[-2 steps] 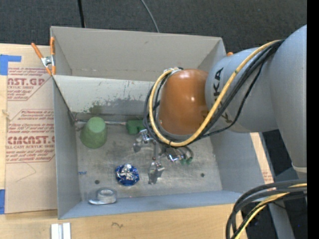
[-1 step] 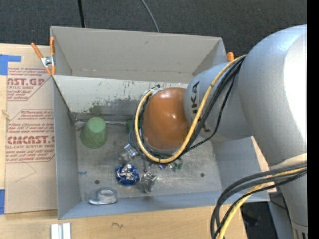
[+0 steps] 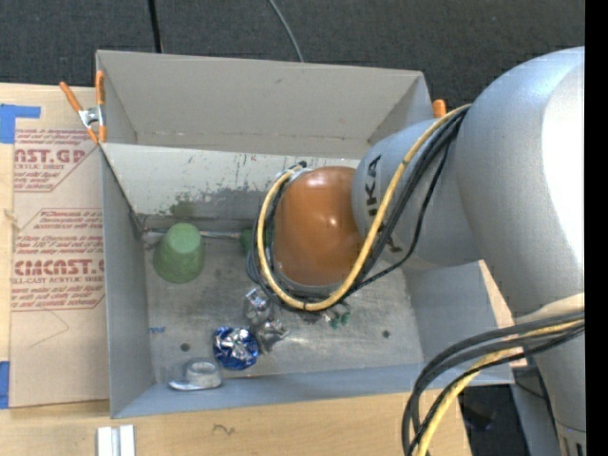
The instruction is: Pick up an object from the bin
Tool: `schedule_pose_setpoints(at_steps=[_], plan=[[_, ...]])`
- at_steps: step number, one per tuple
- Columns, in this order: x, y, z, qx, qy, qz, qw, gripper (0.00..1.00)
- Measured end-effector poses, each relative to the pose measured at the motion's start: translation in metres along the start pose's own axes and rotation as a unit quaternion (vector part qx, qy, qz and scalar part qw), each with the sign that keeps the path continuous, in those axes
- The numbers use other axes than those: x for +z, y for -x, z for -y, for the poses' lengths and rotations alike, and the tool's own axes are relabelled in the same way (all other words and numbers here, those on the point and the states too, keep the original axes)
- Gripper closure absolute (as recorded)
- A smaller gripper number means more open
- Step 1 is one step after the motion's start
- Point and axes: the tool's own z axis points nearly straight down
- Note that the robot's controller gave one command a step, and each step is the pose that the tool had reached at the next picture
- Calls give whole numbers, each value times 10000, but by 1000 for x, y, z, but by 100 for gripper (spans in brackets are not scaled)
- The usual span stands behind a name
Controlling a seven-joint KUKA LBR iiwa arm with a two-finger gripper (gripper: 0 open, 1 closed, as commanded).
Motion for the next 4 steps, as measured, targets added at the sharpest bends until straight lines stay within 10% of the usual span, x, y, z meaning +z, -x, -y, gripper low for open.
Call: schedule_pose_setpoints(at_steps=[1,2,3,4], plan=[[1,2,0,2,-8,58,10000,0],[0,2,-37,-732,-35,69,9973,0],[0,1,-37,-714,-23,47,9974,100],[-123,13,-52,-1640,-17,62,9864,100]])
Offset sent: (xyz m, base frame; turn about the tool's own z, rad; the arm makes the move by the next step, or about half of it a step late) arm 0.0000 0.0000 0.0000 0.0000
